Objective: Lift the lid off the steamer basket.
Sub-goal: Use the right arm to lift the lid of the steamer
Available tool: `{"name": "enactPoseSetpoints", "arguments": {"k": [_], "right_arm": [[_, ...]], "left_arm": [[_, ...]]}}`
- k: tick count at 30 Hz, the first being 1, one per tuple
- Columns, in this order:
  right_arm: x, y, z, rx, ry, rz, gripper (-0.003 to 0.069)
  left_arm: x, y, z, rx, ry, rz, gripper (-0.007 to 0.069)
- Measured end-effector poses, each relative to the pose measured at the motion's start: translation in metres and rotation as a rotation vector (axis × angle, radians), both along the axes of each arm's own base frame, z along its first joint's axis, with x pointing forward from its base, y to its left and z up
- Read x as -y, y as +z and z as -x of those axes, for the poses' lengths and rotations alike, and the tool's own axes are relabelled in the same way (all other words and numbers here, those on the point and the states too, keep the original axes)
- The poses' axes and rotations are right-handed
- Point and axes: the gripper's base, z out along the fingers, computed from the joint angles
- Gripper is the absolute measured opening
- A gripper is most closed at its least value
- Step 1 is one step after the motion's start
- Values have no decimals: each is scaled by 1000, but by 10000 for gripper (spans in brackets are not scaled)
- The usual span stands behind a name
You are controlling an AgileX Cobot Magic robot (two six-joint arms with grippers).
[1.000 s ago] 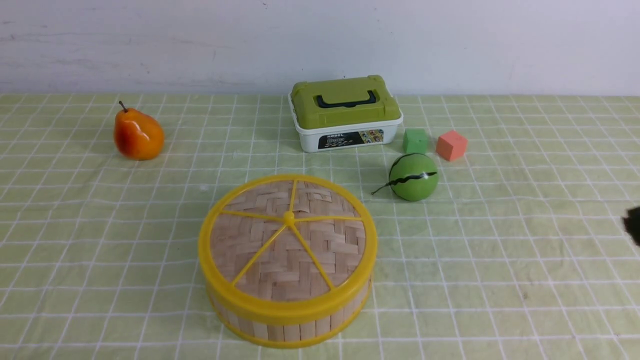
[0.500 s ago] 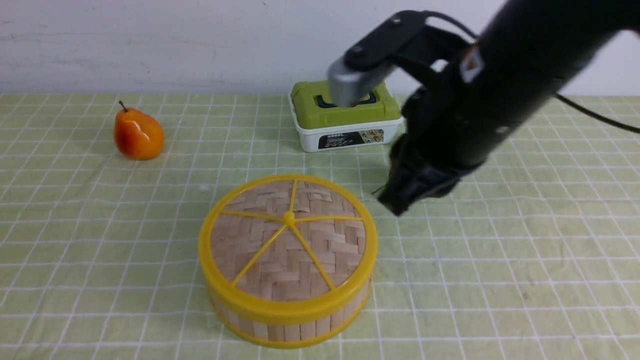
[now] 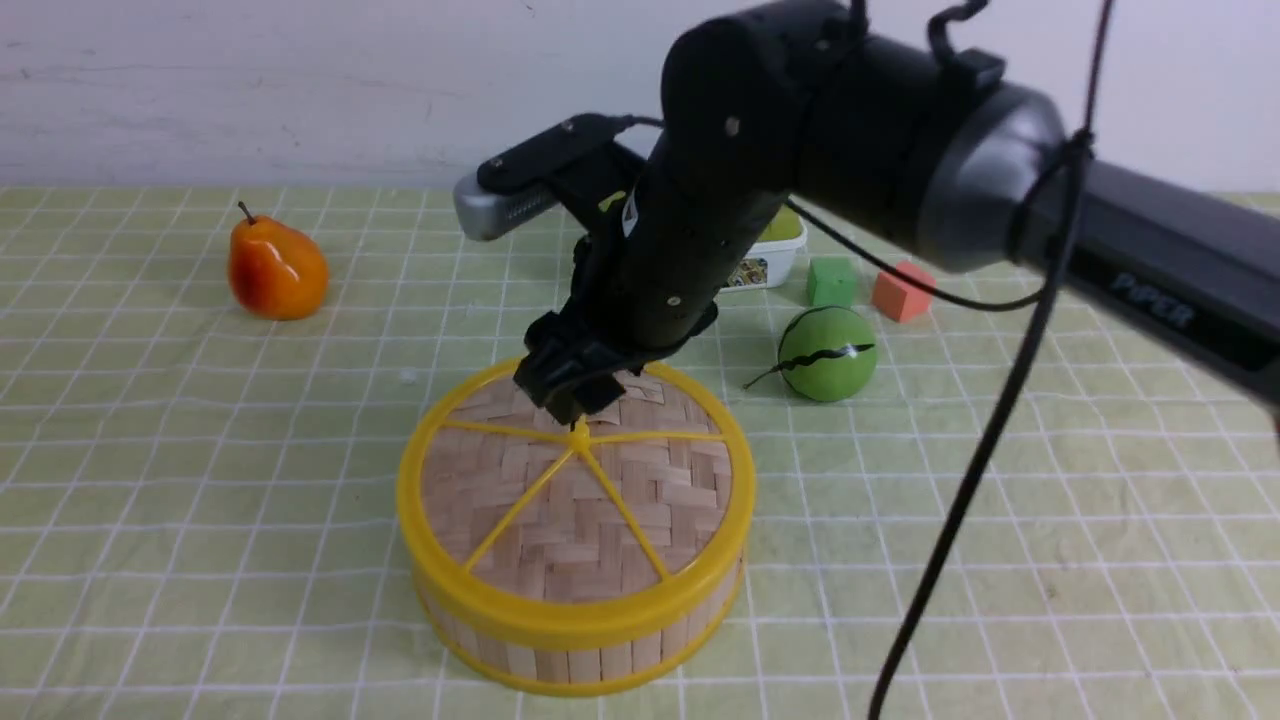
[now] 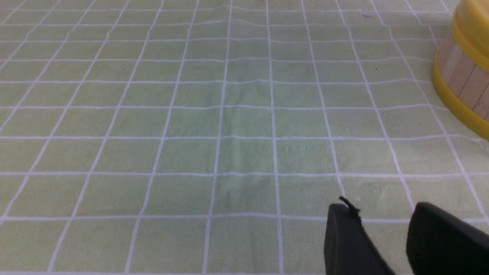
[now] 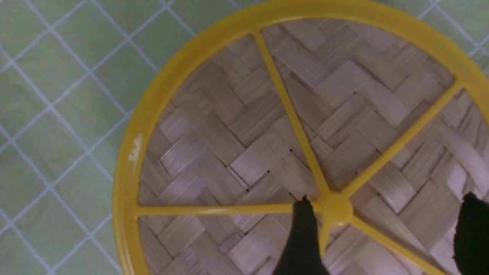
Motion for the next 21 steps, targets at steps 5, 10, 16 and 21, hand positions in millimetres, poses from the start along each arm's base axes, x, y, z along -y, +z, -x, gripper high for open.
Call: {"name": "enactPoseSetpoints", "arguments": {"k": [5, 10, 16, 21], "right_arm": [[-5, -21, -6, -28, -1, 23, 414], [-8, -22, -5, -36, 1, 11, 316], [-11, -22, -3, -40, 5, -1, 209], [-13, -29, -5, -51, 5, 3, 167]], "left_arm": [[0, 0, 0, 0, 0, 0, 239], [0, 0, 0, 0, 0, 0, 239], [0, 0, 0, 0, 0, 0, 239], [0, 0, 0, 0, 0, 0, 239]]}}
